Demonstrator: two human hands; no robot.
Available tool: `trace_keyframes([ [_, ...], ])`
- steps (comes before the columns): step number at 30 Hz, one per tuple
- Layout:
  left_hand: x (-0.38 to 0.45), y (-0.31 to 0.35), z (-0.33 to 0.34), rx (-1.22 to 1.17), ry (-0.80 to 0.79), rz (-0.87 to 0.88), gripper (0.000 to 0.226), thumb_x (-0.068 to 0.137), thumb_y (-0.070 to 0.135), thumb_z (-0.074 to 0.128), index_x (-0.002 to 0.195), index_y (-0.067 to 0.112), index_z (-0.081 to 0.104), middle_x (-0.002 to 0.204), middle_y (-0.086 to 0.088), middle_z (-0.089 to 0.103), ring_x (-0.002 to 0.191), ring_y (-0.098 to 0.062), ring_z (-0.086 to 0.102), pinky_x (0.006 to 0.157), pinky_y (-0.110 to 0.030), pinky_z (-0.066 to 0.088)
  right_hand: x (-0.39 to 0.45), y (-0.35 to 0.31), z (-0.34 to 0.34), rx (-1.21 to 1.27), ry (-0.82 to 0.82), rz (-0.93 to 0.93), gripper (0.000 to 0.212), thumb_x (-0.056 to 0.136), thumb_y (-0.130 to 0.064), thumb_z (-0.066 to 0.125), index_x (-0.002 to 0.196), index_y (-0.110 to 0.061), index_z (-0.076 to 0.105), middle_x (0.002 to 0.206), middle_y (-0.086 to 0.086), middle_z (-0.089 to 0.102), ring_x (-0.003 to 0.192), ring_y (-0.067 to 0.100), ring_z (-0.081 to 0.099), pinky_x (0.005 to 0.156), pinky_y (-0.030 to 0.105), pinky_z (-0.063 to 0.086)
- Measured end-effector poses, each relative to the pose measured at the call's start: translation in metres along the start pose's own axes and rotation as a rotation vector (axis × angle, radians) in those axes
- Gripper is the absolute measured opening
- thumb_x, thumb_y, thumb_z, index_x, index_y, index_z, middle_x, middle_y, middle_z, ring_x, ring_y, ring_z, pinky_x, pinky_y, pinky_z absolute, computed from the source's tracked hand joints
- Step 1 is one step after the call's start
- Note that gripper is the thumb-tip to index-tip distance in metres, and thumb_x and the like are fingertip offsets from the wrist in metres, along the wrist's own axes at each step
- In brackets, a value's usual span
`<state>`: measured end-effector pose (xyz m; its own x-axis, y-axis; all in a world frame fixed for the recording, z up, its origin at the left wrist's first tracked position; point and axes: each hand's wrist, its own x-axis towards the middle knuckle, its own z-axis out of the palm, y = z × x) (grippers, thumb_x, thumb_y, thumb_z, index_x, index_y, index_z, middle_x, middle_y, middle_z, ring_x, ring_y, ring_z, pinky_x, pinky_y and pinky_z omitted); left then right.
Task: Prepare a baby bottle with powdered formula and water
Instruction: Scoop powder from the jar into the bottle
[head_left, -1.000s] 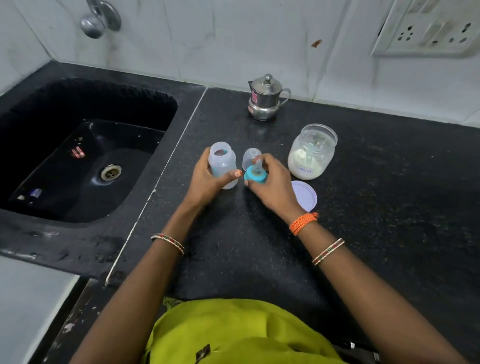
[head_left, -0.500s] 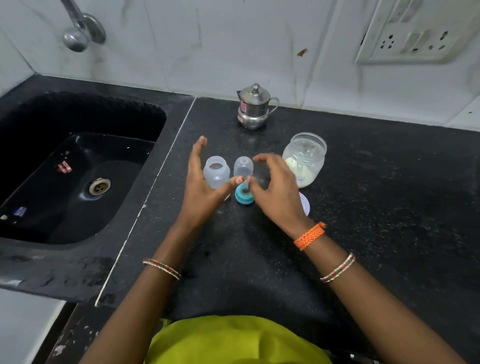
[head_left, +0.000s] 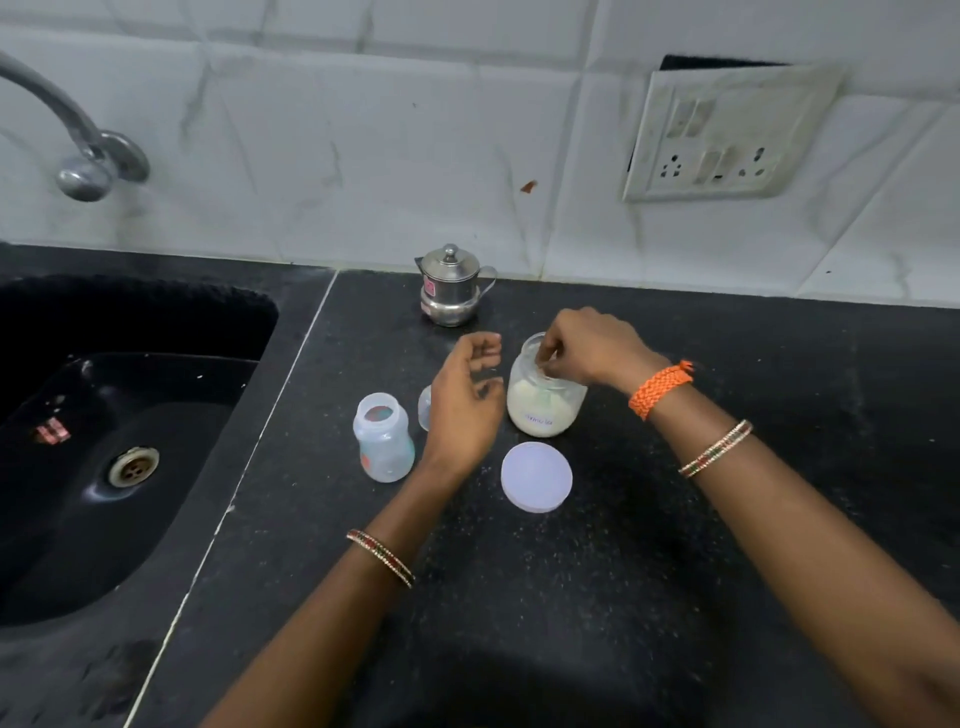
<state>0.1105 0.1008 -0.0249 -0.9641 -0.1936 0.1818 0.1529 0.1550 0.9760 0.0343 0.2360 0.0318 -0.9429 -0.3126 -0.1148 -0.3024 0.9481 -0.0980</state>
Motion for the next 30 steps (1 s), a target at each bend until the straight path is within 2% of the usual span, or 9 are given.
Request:
trace_keyframes([
  [3,0.002,-0.006,0.000,-0.044,-0.024,-0.103,0.044,0.082,-0.014,0.049,0.117,0.013,0.050,0.112,0.001,0.057,0.102,-0.013,0.057,0.088,-0.021,0.050,0.006,-0.002,0.002,-0.027,-0.033,-0.032,0.022,0.087,-0.032,0.064,0.107,-0.025,0.069,0.116,0.003,0.065,0.100,0.025,0.061,0.071,0.032,0.045],
  [6,0.003,-0.007,-0.002,-0.059,-0.067,-0.188,0.048,0.083,-0.016,0.045,0.124,0.008,0.047,0.121,-0.009,0.055,0.104,-0.016,0.057,0.089,-0.026,0.050,0.009,-0.001,-0.003,0.031,-0.166,-0.090,0.025,0.089,-0.018,0.060,0.110,-0.028,0.070,0.118,0.000,0.064,0.102,0.023,0.060,0.075,0.031,0.044],
  [9,0.005,-0.006,0.000,-0.054,-0.109,-0.221,0.051,0.084,-0.018,0.042,0.129,0.006,0.045,0.120,-0.007,0.052,0.104,-0.016,0.057,0.083,-0.020,0.052,0.009,0.001,-0.014,0.077,-0.346,-0.131,0.039,0.089,-0.003,0.053,0.116,-0.027,0.068,0.107,-0.001,0.059,0.095,0.018,0.054,0.074,0.029,0.039],
  [13,0.006,-0.007,0.008,-0.055,-0.137,-0.227,0.052,0.083,-0.018,0.044,0.129,0.006,0.045,0.121,-0.007,0.051,0.109,-0.021,0.057,0.095,-0.031,0.049,0.014,0.000,-0.017,0.024,-0.442,-0.172,0.037,0.087,-0.001,0.054,0.111,-0.024,0.070,0.097,0.002,0.060,0.083,0.019,0.054,0.063,0.027,0.042],
  [16,0.007,-0.010,0.011,-0.057,-0.119,-0.234,0.051,0.082,-0.018,0.045,0.127,0.007,0.047,0.118,-0.005,0.053,0.113,-0.024,0.057,0.099,-0.039,0.047,0.017,-0.003,-0.009,-0.096,-0.365,-0.172,0.021,0.088,-0.013,0.060,0.100,-0.026,0.069,0.093,0.001,0.059,0.084,0.023,0.056,0.065,0.029,0.042],
  [19,0.006,-0.012,0.010,-0.060,-0.116,-0.240,0.049,0.083,-0.016,0.047,0.127,0.006,0.047,0.116,-0.004,0.053,0.109,-0.022,0.058,0.098,-0.038,0.048,0.018,-0.001,-0.002,-0.063,-0.182,-0.142,0.010,0.086,-0.020,0.061,0.083,-0.029,0.063,0.104,0.002,0.065,0.093,0.026,0.061,0.071,0.034,0.049],
  [21,0.004,-0.014,0.008,-0.054,-0.124,-0.245,0.049,0.084,-0.015,0.047,0.128,0.007,0.047,0.117,-0.006,0.053,0.109,-0.022,0.059,0.098,-0.037,0.048,0.018,0.002,0.001,-0.037,-0.124,-0.122,0.010,0.086,-0.018,0.062,0.082,-0.027,0.063,0.107,0.003,0.066,0.095,0.025,0.061,0.072,0.034,0.049],
  [25,0.004,-0.018,0.006,-0.021,-0.130,-0.259,0.048,0.084,-0.014,0.048,0.127,0.006,0.048,0.124,-0.012,0.055,0.106,-0.020,0.059,0.098,-0.038,0.049,0.017,0.006,0.001,0.030,-0.139,-0.066,0.012,0.083,-0.013,0.068,0.086,-0.023,0.062,0.099,0.001,0.061,0.092,0.023,0.060,0.066,0.031,0.043],
  [30,0.000,-0.020,0.007,-0.040,-0.114,-0.286,0.042,0.085,-0.013,0.046,0.124,0.002,0.049,0.119,-0.019,0.060,0.105,-0.022,0.060,0.099,-0.036,0.048,0.013,0.004,0.002,0.086,0.061,0.005,0.010,0.080,-0.012,0.068,0.081,-0.021,0.066,0.084,-0.005,0.060,0.078,0.016,0.055,0.065,0.030,0.040],
])
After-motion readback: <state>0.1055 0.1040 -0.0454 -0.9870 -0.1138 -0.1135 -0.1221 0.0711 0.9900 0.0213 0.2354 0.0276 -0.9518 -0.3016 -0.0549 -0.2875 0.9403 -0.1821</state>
